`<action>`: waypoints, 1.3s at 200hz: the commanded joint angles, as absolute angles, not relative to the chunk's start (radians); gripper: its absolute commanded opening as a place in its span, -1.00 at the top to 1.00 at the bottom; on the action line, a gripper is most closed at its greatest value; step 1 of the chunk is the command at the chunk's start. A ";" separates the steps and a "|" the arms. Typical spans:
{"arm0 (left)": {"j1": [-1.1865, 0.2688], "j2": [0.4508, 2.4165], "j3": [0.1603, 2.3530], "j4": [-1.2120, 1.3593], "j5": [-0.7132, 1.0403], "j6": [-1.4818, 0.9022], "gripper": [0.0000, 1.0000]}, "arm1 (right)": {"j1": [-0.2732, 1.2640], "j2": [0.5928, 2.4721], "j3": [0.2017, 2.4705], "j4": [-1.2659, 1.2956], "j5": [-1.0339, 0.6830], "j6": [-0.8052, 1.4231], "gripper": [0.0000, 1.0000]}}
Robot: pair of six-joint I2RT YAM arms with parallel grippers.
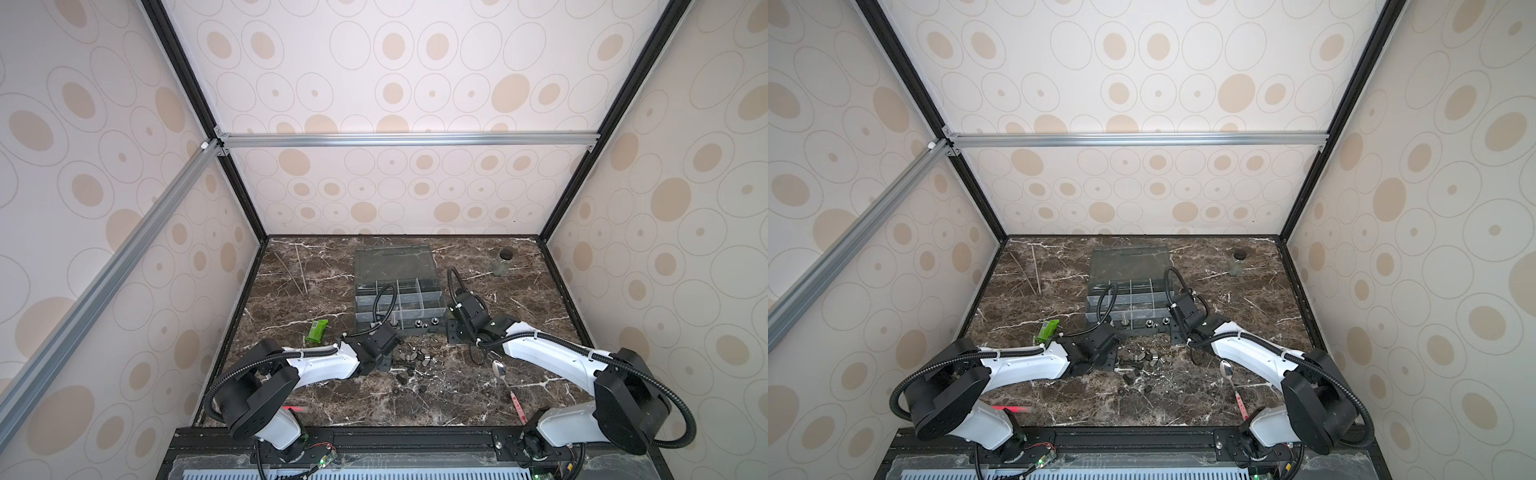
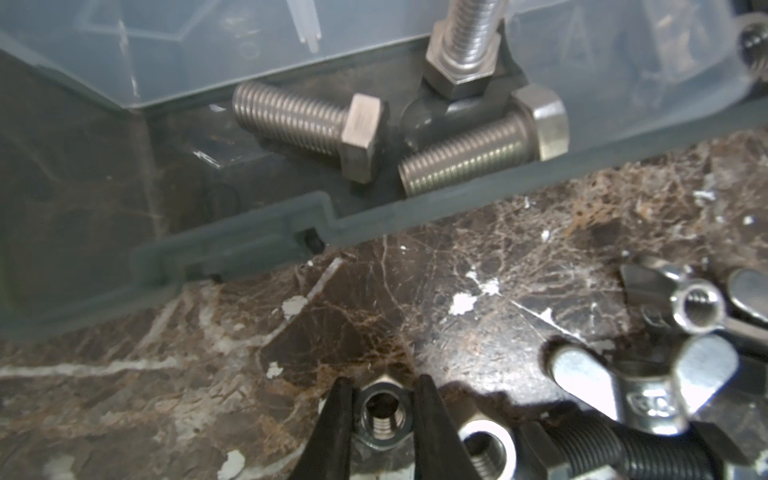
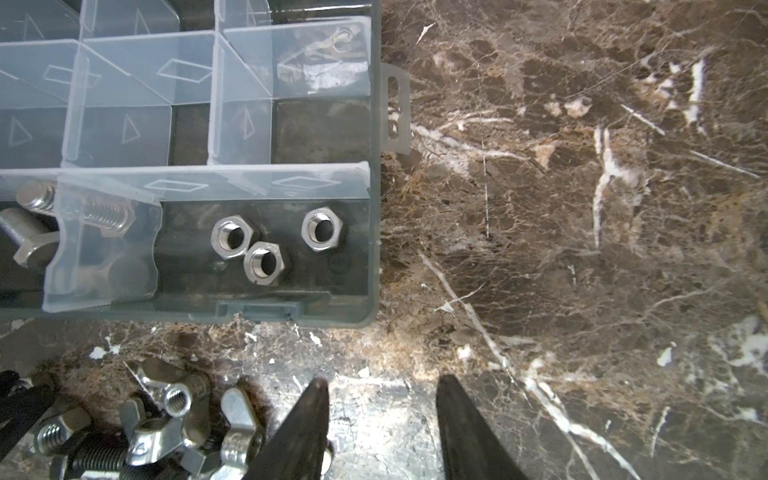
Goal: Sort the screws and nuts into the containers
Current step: 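Lift the nut with the left gripper over the nearest compartment, then open the left gripper to drop the nut into the nearest compartment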
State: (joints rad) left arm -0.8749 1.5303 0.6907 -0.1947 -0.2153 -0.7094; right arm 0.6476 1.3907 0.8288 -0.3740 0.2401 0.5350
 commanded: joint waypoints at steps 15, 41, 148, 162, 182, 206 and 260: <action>-0.875 1.479 0.733 -0.223 -0.200 -0.658 0.65 | 0.638 1.374 0.822 -0.387 0.249 0.546 0.08; -0.874 1.429 0.814 -0.250 -0.197 -0.594 0.62 | 0.639 1.350 0.811 -0.401 0.258 0.545 0.08; -0.847 1.707 1.194 -0.127 -0.064 -0.453 0.59 | 0.631 1.263 0.785 -0.435 0.299 0.547 0.08; -0.846 1.748 1.223 -0.111 -0.037 -0.455 0.59 | 0.631 1.254 0.781 -0.440 0.302 0.550 0.08; -0.846 1.798 1.258 -0.113 -0.013 -0.456 0.59 | 0.630 1.243 0.776 -0.442 0.304 0.553 0.08; -0.847 1.837 1.275 -0.098 0.024 -0.459 0.58 | 0.630 1.232 0.770 -0.442 0.311 0.557 0.08; -0.847 1.861 1.258 -0.047 0.076 -0.489 0.35 | 0.627 1.214 0.763 -0.448 0.313 0.558 0.08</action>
